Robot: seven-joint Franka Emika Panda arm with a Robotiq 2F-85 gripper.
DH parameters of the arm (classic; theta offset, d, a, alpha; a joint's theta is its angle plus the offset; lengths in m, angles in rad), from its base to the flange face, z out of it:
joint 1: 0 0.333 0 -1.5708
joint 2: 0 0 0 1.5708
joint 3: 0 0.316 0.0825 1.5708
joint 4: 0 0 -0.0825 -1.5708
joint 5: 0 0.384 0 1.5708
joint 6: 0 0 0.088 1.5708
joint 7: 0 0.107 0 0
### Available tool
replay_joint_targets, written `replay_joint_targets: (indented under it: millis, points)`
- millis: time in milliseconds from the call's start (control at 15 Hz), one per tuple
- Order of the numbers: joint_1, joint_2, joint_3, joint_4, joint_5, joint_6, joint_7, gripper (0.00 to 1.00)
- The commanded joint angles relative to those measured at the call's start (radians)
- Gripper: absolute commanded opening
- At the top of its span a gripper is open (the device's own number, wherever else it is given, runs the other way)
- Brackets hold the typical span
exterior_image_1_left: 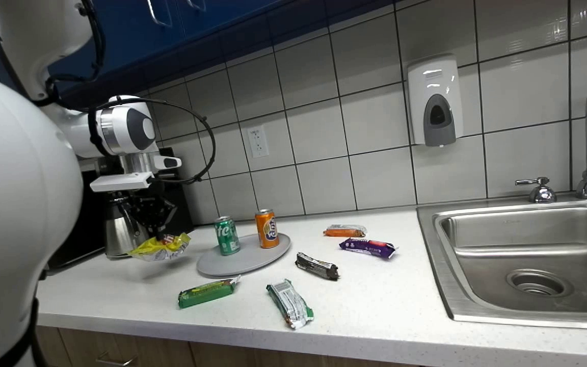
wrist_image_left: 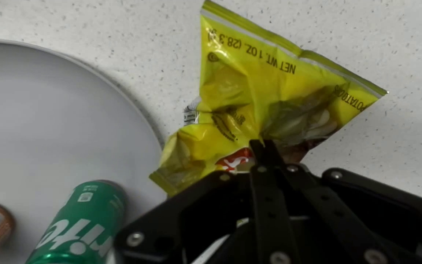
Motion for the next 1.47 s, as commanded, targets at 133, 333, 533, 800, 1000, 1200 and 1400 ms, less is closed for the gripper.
replay_joint_targets:
  millis: [133, 333, 533, 800, 1000, 1200, 1400]
  points:
    - [0.038, 0.062, 0.014, 0.078, -0.006, -0.019, 0.009, 0.0]
    - [0.061, 0.093, 0.01, 0.098, -0.017, -0.021, 0.022, 0.0]
    - [0.082, 0.118, 0.004, 0.107, -0.033, -0.013, 0.034, 0.0]
    - [0.097, 0.148, 0.0, 0.114, -0.037, 0.007, 0.033, 0.0]
    - [0.1, 0.152, 0.002, 0.119, -0.031, -0.006, 0.023, 0.34]
    - [0.098, 0.144, 0.002, 0.119, -0.028, -0.017, 0.017, 0.55]
    - [0.093, 0.128, -0.005, 0.126, -0.031, -0.053, 0.018, 0.79]
